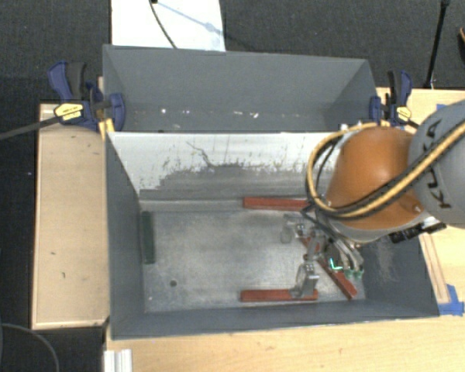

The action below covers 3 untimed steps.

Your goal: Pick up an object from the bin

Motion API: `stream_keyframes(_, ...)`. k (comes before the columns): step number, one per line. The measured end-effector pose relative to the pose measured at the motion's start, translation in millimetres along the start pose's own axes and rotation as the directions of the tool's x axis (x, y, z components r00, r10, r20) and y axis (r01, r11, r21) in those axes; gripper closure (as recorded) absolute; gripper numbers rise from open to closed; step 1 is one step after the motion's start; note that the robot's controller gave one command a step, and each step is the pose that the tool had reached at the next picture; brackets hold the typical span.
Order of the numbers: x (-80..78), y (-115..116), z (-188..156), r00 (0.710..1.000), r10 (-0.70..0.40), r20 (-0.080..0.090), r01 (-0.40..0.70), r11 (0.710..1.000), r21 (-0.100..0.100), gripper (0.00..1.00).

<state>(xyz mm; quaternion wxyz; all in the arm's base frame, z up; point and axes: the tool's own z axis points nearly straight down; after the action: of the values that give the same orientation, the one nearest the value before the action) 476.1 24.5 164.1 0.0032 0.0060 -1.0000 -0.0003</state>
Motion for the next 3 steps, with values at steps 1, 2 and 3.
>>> stream_keyframes(1,-11.3,-4.7,95.7,0.997,-0.079,0.003,0.079,0.997,0.001,0.0)
stream_keyframes(2,-12.4,-4.5,92.4,0.997,-0.077,0.006,0.077,0.997,0.0,1.0)
stream_keyframes(3,-13.5,-4.5,93.1,0.997,-0.075,0.01,0.075,0.997,0.001,0.0)
